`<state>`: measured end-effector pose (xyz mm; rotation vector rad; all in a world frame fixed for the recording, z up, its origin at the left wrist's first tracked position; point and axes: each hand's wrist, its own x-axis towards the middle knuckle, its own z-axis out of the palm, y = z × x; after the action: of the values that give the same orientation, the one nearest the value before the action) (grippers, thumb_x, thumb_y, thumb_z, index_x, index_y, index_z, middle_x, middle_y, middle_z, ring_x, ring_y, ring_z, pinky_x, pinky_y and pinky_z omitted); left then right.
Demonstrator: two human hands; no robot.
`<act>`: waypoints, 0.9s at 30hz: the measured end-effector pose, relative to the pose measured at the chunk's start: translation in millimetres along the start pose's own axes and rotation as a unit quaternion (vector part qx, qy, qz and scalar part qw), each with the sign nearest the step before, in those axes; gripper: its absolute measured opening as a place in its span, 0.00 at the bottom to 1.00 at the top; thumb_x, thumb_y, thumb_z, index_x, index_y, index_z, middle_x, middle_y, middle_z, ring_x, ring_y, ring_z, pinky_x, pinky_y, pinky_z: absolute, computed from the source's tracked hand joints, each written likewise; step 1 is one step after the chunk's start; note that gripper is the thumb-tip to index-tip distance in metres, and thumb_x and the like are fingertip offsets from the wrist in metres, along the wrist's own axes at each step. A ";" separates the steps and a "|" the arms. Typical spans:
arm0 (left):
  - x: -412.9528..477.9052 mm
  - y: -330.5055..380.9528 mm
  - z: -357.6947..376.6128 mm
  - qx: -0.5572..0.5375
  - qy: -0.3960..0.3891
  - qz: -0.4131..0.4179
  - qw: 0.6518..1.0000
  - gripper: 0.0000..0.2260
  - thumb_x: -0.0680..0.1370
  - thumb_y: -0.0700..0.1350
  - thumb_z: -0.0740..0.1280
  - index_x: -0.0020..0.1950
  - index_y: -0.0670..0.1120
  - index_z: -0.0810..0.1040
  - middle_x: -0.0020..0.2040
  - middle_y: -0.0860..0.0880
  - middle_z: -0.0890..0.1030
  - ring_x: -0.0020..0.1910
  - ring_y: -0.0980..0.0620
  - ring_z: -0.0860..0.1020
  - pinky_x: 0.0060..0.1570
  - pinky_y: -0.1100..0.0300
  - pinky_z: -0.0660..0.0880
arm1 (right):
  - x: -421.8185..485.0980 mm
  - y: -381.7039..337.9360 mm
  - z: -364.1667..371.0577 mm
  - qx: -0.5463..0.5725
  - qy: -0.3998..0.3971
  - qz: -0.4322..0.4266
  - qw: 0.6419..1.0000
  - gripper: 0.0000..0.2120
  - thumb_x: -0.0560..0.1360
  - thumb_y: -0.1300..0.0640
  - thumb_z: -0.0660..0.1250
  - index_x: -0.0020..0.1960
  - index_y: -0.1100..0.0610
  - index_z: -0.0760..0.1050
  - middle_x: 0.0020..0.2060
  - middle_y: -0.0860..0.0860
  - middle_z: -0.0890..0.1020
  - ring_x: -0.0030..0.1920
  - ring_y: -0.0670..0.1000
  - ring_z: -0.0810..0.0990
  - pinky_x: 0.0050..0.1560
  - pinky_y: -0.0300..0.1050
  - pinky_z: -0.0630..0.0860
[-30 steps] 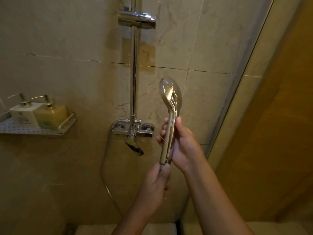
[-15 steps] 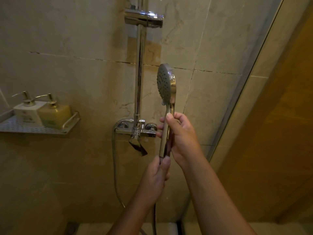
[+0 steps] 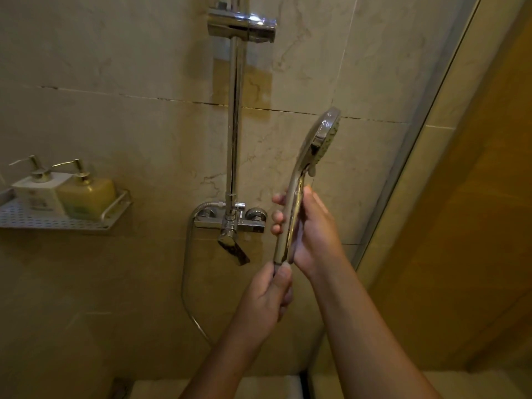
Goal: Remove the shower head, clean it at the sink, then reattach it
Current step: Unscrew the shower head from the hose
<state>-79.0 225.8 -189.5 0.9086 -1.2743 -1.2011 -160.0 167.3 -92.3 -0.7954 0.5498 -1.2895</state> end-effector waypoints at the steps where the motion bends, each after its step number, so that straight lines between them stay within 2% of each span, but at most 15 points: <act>1: 1.5 -1.0 -1.2 0.014 0.013 0.000 1.000 0.14 0.78 0.57 0.58 0.42 0.47 0.70 0.28 0.55 0.70 0.25 0.61 0.67 0.24 0.69 0.63 | 0.3 1.4 0.7 -0.030 0.013 -0.020 0.999 0.15 0.84 0.49 0.56 0.60 0.60 0.72 0.40 0.55 0.81 0.33 0.49 0.78 0.31 0.44 0.77; 4: 7.8 -5.2 -8.5 0.069 0.050 0.019 0.996 0.12 0.78 0.58 0.59 0.43 0.51 0.72 0.30 0.57 0.71 0.28 0.62 0.70 0.28 0.68 0.66 | 0.7 5.4 0.3 -0.178 0.041 -0.081 0.980 0.14 0.82 0.50 0.63 0.58 0.60 0.75 0.39 0.50 0.82 0.37 0.46 0.82 0.42 0.46 0.82; 6: 11.2 -8.1 -13.2 0.105 0.062 0.036 0.992 0.09 0.79 0.56 0.59 0.44 0.54 0.74 0.30 0.59 0.72 0.30 0.61 0.70 0.31 0.64 0.68 | 1.4 7.6 0.7 -0.235 0.051 -0.090 0.966 0.10 0.80 0.50 0.67 0.54 0.57 0.76 0.39 0.49 0.80 0.39 0.46 0.81 0.48 0.48 0.82; 9: 12.0 -10.2 -13.9 0.114 0.055 0.040 0.991 0.09 0.81 0.55 0.59 0.43 0.61 0.75 0.30 0.59 0.71 0.30 0.60 0.69 0.31 0.62 0.67 | 6.8 8.0 1.6 -0.176 0.072 -0.051 0.980 0.09 0.79 0.51 0.69 0.49 0.56 0.75 0.33 0.47 0.81 0.35 0.47 0.79 0.47 0.53 0.76; 12: 10.2 -8.4 -10.9 0.086 0.035 0.039 0.995 0.09 0.81 0.56 0.59 0.44 0.62 0.76 0.31 0.58 0.70 0.30 0.60 0.69 0.29 0.67 0.66 | 9.3 5.3 -3.7 -0.019 0.053 -0.020 0.998 0.10 0.77 0.54 0.71 0.53 0.58 0.72 0.35 0.52 0.81 0.33 0.49 0.79 0.43 0.46 0.77; 15: 9.3 -6.2 -6.8 0.053 0.014 0.020 0.998 0.10 0.80 0.57 0.59 0.47 0.54 0.75 0.31 0.58 0.70 0.29 0.60 0.69 0.26 0.68 0.65 | 7.2 1.8 -8.9 0.033 -0.006 -0.013 0.999 0.08 0.78 0.53 0.68 0.52 0.58 0.74 0.38 0.54 0.81 0.37 0.51 0.80 0.45 0.45 0.79; 17: 8.2 -5.7 -6.3 0.017 -0.003 0.008 1.000 0.13 0.79 0.56 0.59 0.45 0.47 0.71 0.30 0.57 0.68 0.27 0.60 0.67 0.24 0.68 0.64 | 8.0 2.0 -11.6 0.048 -0.033 -0.011 0.998 0.10 0.77 0.51 0.67 0.51 0.58 0.76 0.40 0.54 0.82 0.40 0.51 0.81 0.45 0.46 0.79; 19: 7.5 -4.9 -6.5 -0.003 -0.024 -0.001 1.000 0.13 0.78 0.55 0.58 0.44 0.46 0.69 0.28 0.56 0.68 0.25 0.60 0.65 0.23 0.68 0.62 | 10.6 3.2 -15.3 0.065 -0.054 0.002 0.996 0.14 0.76 0.47 0.67 0.51 0.58 0.77 0.42 0.54 0.82 0.42 0.51 0.81 0.46 0.47 0.79; 22: 7.1 -4.6 -5.3 -0.010 -0.025 -0.011 1.000 0.15 0.79 0.56 0.59 0.43 0.45 0.68 0.27 0.56 0.68 0.25 0.59 0.65 0.23 0.68 0.62 | 13.8 4.5 -19.7 0.039 -0.073 0.021 0.996 0.18 0.76 0.44 0.66 0.53 0.59 0.80 0.40 0.52 0.80 0.39 0.48 0.78 0.45 0.45 0.76; 25: 7.9 -6.9 -3.0 0.013 0.016 -0.017 1.000 0.15 0.77 0.59 0.59 0.42 0.47 0.68 0.28 0.55 0.69 0.25 0.61 0.66 0.24 0.68 0.63 | 17.3 5.4 -16.1 -0.049 -0.031 0.001 0.998 0.21 0.81 0.47 0.62 0.61 0.64 0.76 0.39 0.53 0.80 0.36 0.48 0.79 0.41 0.42 0.77; 27: 9.5 -11.6 -4.0 0.026 0.046 -0.013 0.999 0.15 0.77 0.60 0.60 0.42 0.49 0.70 0.29 0.55 0.69 0.26 0.60 0.67 0.24 0.67 0.63 | 18.3 7.3 -9.3 -0.127 0.011 -0.021 0.992 0.17 0.83 0.50 0.60 0.62 0.63 0.73 0.40 0.54 0.82 0.37 0.50 0.81 0.42 0.45 0.78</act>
<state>-77.7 213.8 -199.3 1.0103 -1.2275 -1.1374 -158.6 148.1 -102.6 -1.0079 0.7279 -1.2828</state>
